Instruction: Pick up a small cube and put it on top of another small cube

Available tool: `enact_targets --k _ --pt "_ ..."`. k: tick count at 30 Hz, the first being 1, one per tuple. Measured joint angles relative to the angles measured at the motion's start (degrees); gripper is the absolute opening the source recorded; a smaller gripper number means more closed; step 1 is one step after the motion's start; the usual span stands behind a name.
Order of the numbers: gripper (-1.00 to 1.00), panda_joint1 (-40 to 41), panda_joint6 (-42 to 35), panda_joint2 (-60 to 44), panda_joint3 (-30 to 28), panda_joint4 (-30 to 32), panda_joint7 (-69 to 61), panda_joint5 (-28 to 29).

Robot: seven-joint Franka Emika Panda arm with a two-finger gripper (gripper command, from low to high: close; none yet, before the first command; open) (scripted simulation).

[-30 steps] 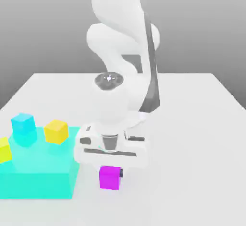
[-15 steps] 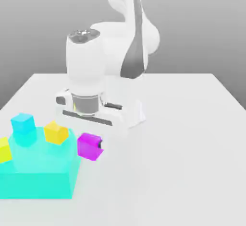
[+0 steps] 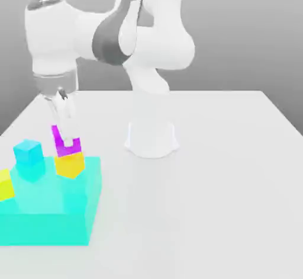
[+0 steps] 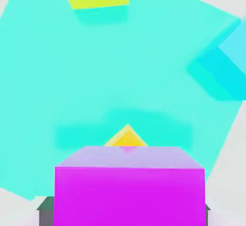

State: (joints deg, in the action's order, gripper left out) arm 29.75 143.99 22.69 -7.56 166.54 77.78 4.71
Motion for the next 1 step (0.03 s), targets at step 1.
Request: enact_targets --k 1 --pt "1.00 0.0 0.0 0.0 0.0 0.0 0.0 0.0"
